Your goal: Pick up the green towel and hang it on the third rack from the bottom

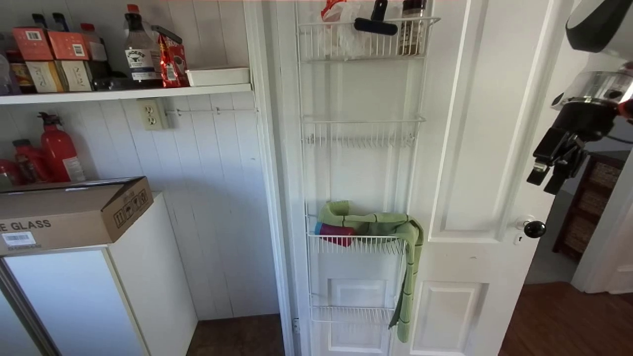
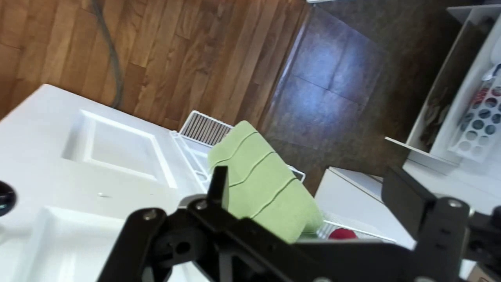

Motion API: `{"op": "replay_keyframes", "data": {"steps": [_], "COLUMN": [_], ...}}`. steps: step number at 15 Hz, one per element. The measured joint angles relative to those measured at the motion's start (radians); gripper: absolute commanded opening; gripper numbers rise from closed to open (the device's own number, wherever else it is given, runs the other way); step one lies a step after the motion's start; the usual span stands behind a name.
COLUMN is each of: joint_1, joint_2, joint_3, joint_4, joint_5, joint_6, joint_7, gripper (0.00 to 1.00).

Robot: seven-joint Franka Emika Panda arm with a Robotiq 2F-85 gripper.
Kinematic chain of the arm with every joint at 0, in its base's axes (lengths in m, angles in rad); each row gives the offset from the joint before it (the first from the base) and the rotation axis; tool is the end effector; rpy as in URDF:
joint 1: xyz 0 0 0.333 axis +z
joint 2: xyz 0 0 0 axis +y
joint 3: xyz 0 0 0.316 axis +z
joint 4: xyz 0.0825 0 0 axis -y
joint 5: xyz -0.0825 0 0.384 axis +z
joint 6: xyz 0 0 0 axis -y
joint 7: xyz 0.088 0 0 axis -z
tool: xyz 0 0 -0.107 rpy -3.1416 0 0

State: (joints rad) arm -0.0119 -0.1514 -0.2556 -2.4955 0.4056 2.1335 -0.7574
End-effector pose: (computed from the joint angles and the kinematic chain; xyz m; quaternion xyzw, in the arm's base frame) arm 0.4219 -0.0963 0.3267 -0.9714 -0.1173 0.0077 0.2065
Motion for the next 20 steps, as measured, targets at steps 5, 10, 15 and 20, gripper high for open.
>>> {"op": "replay_keyframes", "data": {"steps": [5,10,15,20], "joint_1": [0.013,0.000,-0.010,-0.006], "joint_2": [0.140,0.193,0.198,0.295], "joint_3": [0.083,0.118,0.128,0.213], "joint_4": [0.028,0.048,0.047,0.045], "joint_5": [0.208,0.232,0.254,0.480], "joint_6": [0.000,0.007,0.015,0.165], "joint_7": [-0.016,0.023,0.038,0.134], "gripper": [1.00,1.00,1.00,1.00]}}
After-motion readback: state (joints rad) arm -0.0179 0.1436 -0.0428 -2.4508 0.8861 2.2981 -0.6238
